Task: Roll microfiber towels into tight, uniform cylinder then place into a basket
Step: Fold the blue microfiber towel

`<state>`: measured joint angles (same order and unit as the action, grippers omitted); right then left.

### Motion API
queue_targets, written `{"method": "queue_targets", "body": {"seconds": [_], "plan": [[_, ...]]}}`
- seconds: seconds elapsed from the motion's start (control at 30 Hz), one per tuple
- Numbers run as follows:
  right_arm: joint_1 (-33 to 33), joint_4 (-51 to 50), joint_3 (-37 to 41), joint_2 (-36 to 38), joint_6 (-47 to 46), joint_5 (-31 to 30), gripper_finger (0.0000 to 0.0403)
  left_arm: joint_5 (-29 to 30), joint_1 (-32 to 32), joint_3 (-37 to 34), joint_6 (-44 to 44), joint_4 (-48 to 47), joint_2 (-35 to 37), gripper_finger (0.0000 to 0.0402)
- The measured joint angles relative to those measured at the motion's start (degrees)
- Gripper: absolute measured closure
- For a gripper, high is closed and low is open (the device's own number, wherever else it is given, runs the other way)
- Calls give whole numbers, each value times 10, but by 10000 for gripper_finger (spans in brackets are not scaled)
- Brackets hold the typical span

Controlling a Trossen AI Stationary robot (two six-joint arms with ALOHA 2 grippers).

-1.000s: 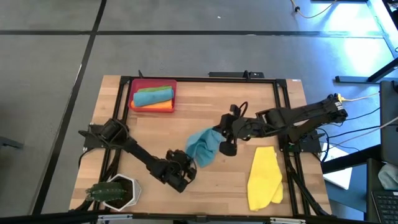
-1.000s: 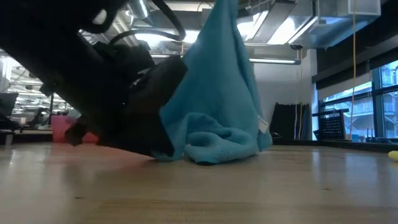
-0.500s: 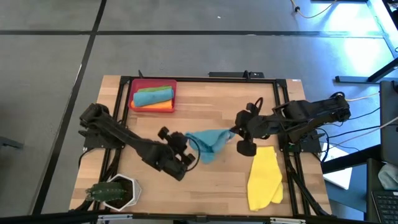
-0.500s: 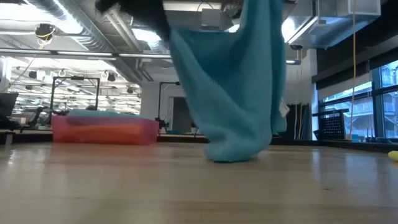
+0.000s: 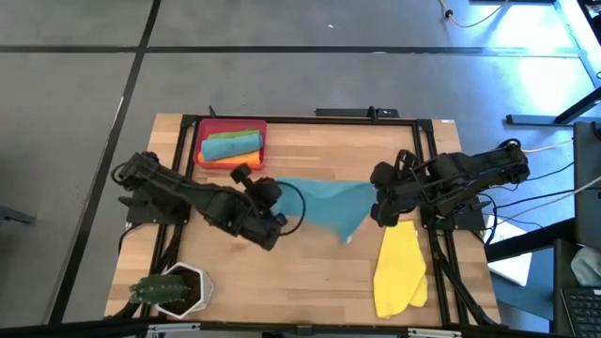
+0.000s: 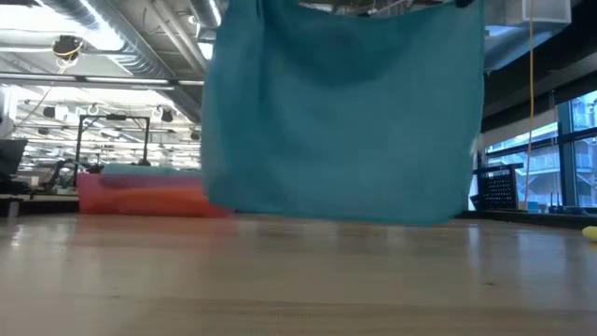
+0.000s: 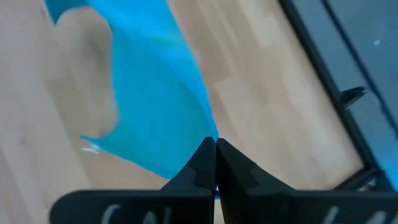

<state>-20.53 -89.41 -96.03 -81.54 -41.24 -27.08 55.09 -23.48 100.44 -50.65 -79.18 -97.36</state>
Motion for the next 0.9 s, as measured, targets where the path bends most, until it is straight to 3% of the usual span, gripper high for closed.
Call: {"method": "queue_targets", "body": {"seconds": [0.13,0.2,0.3,0.5,0.7,0.9], "plan": [[14,-1,0,0,25,-31,397,-70,36,-1,91,-24,-2,401],[30,-2,0,0,34,-55,397,-77,52,-2,101,-58,-5,401],[64,-4,0,0,52,-83,397,-40,73,-2,77,-113,-5,401],[91,-5,0,0,69,-116,398,1,83,-4,115,-109,-4,401],[24,-3,21,0,39,-104,401,-1,19,-4,172,-108,-13,401],[-85,29,95,0,-36,-86,401,-4,-75,-9,165,-108,-44,402]]}}
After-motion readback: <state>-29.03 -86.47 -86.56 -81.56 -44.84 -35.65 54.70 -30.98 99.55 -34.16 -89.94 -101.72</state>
